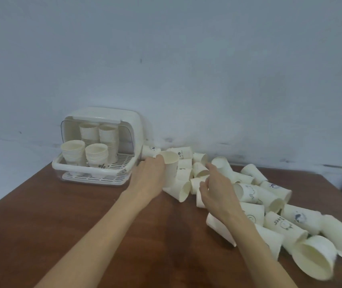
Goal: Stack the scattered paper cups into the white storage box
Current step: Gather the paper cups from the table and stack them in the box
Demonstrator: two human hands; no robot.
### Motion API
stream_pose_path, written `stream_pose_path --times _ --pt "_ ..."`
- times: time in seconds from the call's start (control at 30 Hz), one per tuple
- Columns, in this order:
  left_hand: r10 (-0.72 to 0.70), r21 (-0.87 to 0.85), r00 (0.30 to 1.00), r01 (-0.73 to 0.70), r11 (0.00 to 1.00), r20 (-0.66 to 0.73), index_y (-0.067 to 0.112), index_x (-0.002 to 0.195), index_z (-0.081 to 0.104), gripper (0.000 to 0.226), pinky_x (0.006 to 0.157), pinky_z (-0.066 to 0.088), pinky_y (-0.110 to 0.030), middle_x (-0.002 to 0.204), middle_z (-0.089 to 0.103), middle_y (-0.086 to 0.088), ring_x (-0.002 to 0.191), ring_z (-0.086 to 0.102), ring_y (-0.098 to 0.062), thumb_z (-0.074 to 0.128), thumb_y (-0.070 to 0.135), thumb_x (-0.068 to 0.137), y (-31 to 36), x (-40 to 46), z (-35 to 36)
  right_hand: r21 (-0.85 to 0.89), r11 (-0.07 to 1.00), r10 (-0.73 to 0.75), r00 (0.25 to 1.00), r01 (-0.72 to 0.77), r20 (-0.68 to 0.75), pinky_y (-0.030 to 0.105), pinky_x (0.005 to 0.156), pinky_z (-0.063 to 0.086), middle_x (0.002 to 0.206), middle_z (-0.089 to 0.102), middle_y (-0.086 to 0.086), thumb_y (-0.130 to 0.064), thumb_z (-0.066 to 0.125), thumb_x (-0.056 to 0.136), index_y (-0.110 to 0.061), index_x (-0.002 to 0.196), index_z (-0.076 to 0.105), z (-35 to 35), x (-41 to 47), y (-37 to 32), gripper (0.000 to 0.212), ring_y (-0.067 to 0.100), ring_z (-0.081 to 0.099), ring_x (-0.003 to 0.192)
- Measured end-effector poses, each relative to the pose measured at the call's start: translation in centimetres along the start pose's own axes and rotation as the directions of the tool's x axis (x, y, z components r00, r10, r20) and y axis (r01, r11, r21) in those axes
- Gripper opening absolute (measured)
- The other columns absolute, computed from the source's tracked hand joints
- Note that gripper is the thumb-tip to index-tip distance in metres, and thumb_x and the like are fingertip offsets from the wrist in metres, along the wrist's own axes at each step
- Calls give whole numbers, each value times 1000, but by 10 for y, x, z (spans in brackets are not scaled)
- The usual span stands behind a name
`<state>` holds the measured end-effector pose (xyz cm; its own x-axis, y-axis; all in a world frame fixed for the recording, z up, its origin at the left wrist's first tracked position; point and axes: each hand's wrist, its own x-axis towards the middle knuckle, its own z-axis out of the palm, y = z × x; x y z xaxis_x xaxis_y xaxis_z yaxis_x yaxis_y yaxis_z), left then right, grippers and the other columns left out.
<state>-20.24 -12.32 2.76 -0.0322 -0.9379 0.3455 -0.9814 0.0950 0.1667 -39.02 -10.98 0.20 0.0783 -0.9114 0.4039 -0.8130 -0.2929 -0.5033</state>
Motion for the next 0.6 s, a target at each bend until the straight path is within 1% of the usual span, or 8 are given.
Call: stream_pose_path --times 0.07,0.13,0.17,0.27,0.33,0.47,0.53,0.6 --pt "-7 -19 1000 7 1000 -7 11 118 50 21 76 44 -40 114 60 -13 105 58 -35 43 14 98 12 -8 -6 -17 1000 -5 1000 5 1 33 71 39 91 60 1 -14 44 91 -19 142 32 -16 -11 6 53 21 55 86" --pt "-8 -45 1000 7 999 -20 12 116 51 20 74 42 -39 112 61 -12 104 58 -35 42 16 99 26 -17 -10 -46 999 0 1000 0 -4 37 78 42 105 61 3 -15 43 91 -21 143 32 -32 -23 14 53 25 56 97" --pt "-5 -47 1000 3 999 -24 12 116 51 20 73 41 -39 111 62 -12 103 58 -34 42 16 99 33 -21 -13 -51 999 18 1000 -19 -5 37 77 42 105 61 3 -14 43 91 -21 142 32 -41 -29 18 52 26 55 99" --pt "-1 -54 999 -1 999 -33 12 113 53 18 72 42 -39 109 62 -13 100 59 -34 44 16 98 52 -34 -19 -61 996 62 998 -62 3 37 69 41 85 59 1 -11 42 89 -18 140 33 -61 -47 31 52 23 54 86" --pt "-3 -78 1000 1 997 -26 12 112 52 17 71 42 -39 107 62 -14 98 57 -34 44 15 97 64 -45 -22 -77 992 96 995 -95 16 37 70 40 84 58 1 -9 42 88 -16 140 33 -74 -60 42 53 23 53 86" --pt "-23 -100 1000 23 995 -2 13 113 52 18 71 39 -37 108 60 -12 99 55 -34 43 17 98 86 -68 -26 -108 977 187 982 -185 16 35 66 31 88 51 -2 -9 42 89 -16 139 33 -92 -83 63 51 22 46 83" --pt "-28 -110 999 29 993 19 14 113 52 18 72 39 -37 108 59 -11 99 54 -33 42 18 98 95 -79 -28 -119 950 288 958 -287 -12 35 66 34 97 52 3 -12 43 91 -14 131 38 -97 -95 74 41 29 53 89" --pt "-32 -123 999 36 992 33 14 113 52 19 72 40 -37 107 59 -11 98 53 -32 41 19 98 102 -90 -28 -146 914 375 926 -378 -54 37 66 37 86 53 3 -14 43 91 -9 115 43 -98 -106 85 24 32 55 87"
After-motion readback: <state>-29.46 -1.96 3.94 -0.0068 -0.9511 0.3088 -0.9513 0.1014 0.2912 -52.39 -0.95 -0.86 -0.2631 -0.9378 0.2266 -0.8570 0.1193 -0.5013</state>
